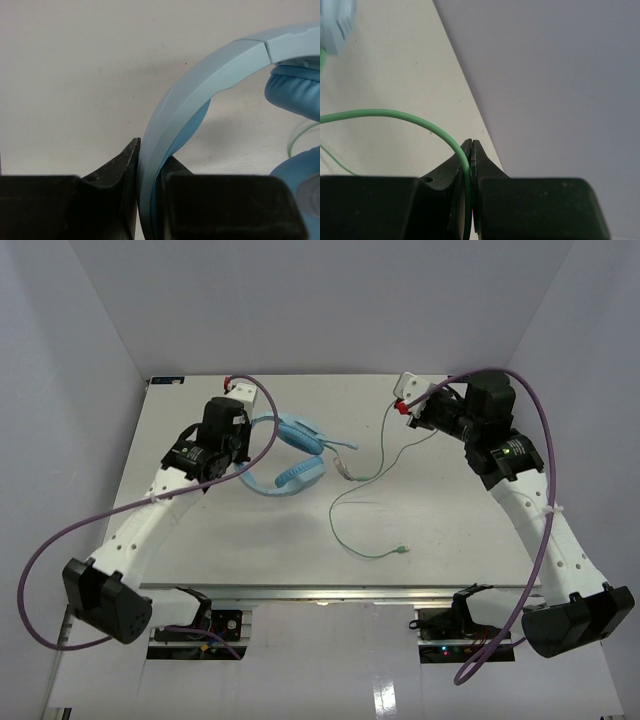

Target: Wrap the headphones

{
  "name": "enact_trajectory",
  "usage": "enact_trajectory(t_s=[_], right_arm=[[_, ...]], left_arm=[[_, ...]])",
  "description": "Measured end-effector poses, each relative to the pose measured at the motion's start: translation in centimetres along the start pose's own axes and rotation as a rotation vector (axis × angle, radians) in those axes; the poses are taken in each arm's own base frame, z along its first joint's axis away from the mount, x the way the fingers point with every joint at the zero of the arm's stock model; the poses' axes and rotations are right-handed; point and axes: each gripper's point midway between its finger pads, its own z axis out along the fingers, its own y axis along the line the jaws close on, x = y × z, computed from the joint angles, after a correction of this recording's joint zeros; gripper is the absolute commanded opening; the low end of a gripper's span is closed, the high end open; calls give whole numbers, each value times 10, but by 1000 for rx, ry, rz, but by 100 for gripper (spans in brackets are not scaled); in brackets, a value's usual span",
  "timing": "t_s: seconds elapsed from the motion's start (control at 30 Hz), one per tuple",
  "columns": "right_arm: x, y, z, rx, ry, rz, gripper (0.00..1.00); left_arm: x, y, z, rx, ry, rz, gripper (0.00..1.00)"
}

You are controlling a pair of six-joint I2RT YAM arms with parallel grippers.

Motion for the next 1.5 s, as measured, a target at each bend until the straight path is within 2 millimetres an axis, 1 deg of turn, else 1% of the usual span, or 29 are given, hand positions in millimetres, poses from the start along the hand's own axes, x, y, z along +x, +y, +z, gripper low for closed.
enact_trajectory(t_s=[0.1,0.2,0.27,0.3,0.33,0.4,0.57,0.63,0.73,0.8,0.9,1.0,1.07,1.17,1.27,1.4,1.5], right_arm=[[-37,-22,-10,21,-83,-16,8],[-73,-46,-20,56,-166,-36,8],[-86,-54,-22,63,-201,-38,8],[-90,-56,-20,62,-213,-33,8],[-91,-56,-15,57,-221,-28,8],[-86,-54,-3,40,-219,-6,8],[-57,-39,29,-14,-178,65,8],[-48,-31,37,-31,-164,83,8],[-43,-28,44,-32,-166,94,8],[-38,-25,52,-29,-175,108,8],[-21,-9,69,-62,-166,172,8],[0,14,94,-141,-148,291,8],[13,33,109,-203,-134,384,8],[25,59,122,-287,-123,512,8],[16,76,124,-356,-156,598,8],[-3,83,124,-426,-235,699,9],[-12,99,122,-514,-300,799,12]], left_arm=[[26,-6,36,-14,138,20,0],[50,-20,64,16,247,50,0],[64,-30,75,54,299,60,0],[67,-35,78,73,311,67,0],[68,-39,79,91,317,72,0],[69,-48,79,125,318,88,0],[66,-64,75,191,302,153,0],[66,-69,73,219,298,175,0],[64,-79,69,278,286,193,0],[57,-88,60,339,261,188,0],[37,-102,40,448,186,159,0],[10,-120,10,582,93,108,0],[-14,-130,-13,664,23,73,0],[-46,-138,-44,755,-80,24,0],[-63,-141,-62,795,-121,-26,0],[-77,-141,-71,802,-129,-97,0],[-96,-137,-79,784,-155,-151,0]])
